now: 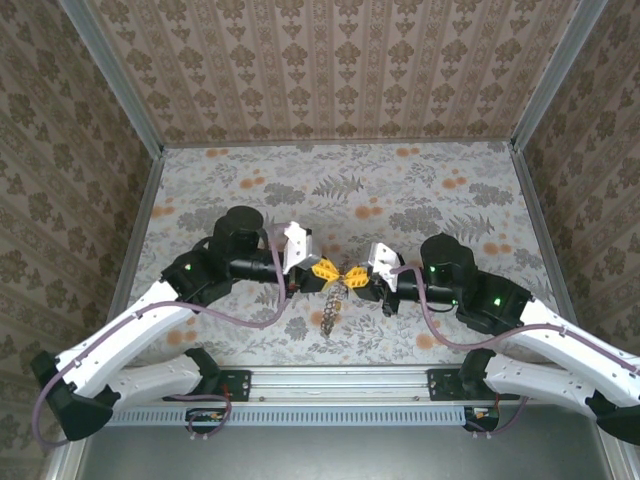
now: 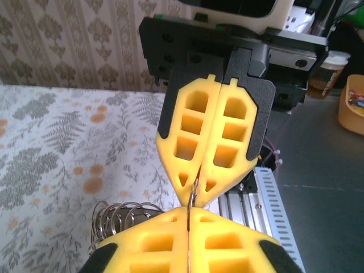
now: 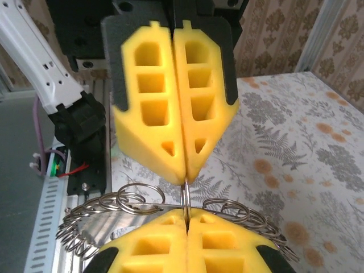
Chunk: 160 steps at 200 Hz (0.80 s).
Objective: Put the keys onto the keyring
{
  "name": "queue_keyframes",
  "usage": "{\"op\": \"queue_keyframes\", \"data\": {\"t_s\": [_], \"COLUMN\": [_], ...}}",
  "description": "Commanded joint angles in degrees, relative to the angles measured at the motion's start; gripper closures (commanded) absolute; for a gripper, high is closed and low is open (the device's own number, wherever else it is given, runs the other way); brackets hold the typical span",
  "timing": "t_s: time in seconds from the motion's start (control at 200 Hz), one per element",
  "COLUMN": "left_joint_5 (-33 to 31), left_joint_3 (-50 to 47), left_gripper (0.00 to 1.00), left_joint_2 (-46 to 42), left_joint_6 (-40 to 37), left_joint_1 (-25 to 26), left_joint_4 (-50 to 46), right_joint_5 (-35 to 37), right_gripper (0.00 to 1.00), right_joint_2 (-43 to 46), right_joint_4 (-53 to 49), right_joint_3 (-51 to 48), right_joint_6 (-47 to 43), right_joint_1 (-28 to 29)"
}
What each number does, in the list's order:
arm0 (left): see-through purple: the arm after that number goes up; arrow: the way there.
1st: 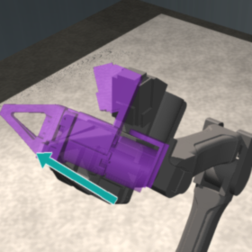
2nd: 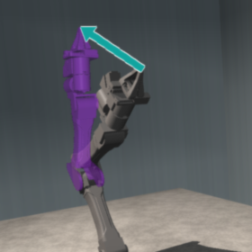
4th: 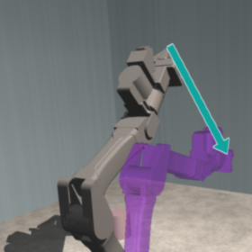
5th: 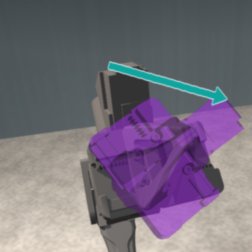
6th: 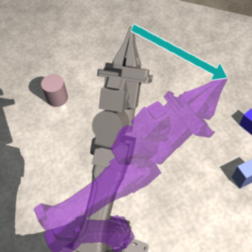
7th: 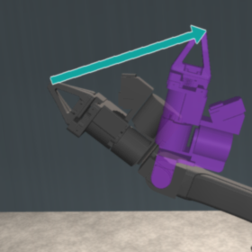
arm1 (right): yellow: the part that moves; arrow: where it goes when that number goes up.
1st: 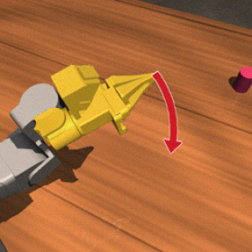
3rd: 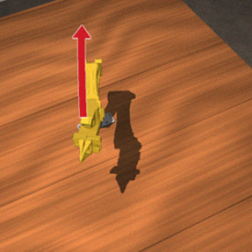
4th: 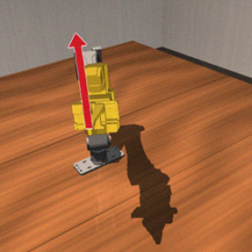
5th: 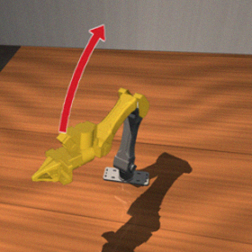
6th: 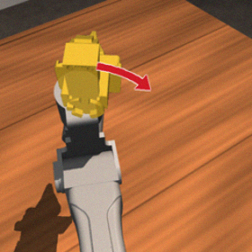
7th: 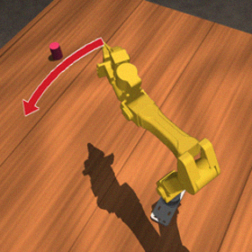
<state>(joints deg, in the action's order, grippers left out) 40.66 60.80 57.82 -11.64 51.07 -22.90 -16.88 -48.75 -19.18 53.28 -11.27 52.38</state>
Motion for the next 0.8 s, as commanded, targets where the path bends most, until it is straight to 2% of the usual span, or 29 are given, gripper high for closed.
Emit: {"op": "queue_keyframes", "data": {"t_s": [0.0, 0.05, 0.135, 0.49, 0.795], "left_joint_5": [-8.27, -9.30, -10.92, -13.81, -12.43], "left_joint_3": [6.11, 7.88, 10.12, 12.55, 11.55], "left_gripper": [0.78, 0.73, 0.71, 0.70, 0.69], "left_joint_2": [1.13, 1.95, 3.42, 7.41, 6.50], "left_joint_6": [-7.36, -8.73, -10.33, -12.53, -12.18], "left_joint_1": [1.62, 1.99, 2.58, 4.39, 4.57], "left_joint_4": [-12.76, -15.22, -17.64, -19.36, -18.29], "right_joint_5": [2.91, 2.91, 2.73, 0.44, 0.35], "right_gripper": [1.00, 1.00, 1.00, 1.00, 1.00], "right_joint_2": [-1.55, -2.20, -2.83, -4.36, -6.52], "right_joint_4": [-4.12, -4.86, -5.79, -8.49, -9.93], "right_joint_3": [4.79, 5.36, 6.50, 9.27, 10.09], "right_joint_6": [-3.40, -3.58, -3.65, -4.56, -4.52], "right_joint_1": [0.00, 0.08, 0.10, 0.43, 0.46]}}
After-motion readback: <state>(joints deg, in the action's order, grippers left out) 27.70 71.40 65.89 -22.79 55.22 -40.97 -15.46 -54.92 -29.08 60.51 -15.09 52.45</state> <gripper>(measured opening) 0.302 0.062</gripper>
